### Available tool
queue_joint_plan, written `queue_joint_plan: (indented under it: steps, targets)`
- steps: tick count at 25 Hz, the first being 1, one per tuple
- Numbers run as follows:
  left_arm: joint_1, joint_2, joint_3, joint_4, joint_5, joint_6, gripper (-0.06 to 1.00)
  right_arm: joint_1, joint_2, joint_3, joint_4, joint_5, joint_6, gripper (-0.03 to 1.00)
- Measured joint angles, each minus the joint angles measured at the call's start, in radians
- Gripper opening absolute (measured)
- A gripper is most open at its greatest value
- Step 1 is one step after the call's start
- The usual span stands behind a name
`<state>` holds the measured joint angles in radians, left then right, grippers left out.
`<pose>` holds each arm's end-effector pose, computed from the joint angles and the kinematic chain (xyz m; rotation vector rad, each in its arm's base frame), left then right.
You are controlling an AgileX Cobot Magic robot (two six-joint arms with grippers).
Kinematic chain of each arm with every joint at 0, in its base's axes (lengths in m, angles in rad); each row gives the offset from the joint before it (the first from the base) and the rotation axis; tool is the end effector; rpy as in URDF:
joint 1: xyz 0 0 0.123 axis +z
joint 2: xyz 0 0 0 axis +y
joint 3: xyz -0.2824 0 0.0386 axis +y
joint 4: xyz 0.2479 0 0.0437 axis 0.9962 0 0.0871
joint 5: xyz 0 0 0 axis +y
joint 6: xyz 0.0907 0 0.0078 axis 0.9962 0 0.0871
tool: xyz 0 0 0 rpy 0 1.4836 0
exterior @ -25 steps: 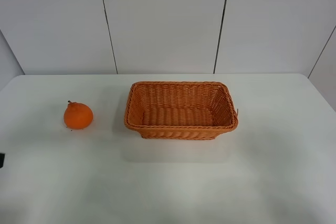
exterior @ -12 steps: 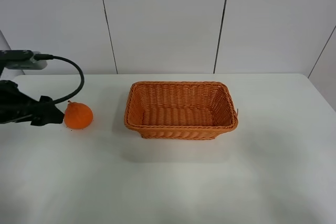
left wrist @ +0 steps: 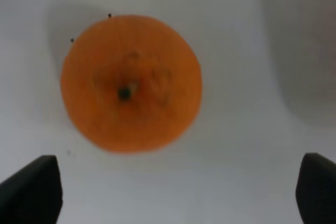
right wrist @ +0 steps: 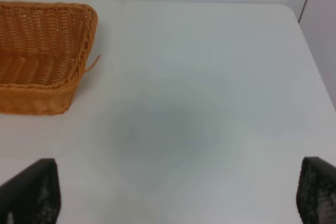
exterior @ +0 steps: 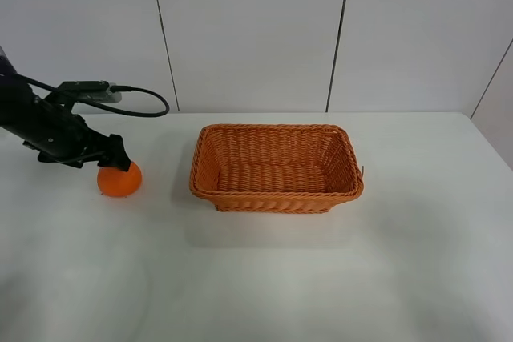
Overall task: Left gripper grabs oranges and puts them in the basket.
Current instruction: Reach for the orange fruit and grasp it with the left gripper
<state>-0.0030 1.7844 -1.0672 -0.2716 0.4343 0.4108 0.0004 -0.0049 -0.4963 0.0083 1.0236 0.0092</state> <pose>0.3580 -0.0114 0.1823 0.2563 2.6003 -0.0917 -0.0037 0.0006 0.2792 0.0086 2.0060 0.0160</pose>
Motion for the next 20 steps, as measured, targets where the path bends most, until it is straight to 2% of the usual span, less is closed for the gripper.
queue_joint_plan:
  steps: [8, 14, 17, 20]
  targets:
    - [0.0, 0.159, -0.101, 0.004, -0.007, 0.003, 1.0, 0.0, 0.0, 0.0, 0.0, 0.0, 0.0, 0.69]
    - [0.0, 0.22, -0.124, 0.03, -0.028, 0.008, 0.98, 0.0, 0.0, 0.0, 0.0, 0.0, 0.0, 0.69]
    - [0.0, 0.223, -0.124, 0.053, -0.03, 0.008, 0.85, 0.0, 0.0, 0.0, 0.0, 0.0, 0.0, 0.69]
    - [0.0, 0.223, -0.124, 0.084, -0.029, 0.008, 0.56, 0.0, 0.0, 0.0, 0.0, 0.0, 0.0, 0.69]
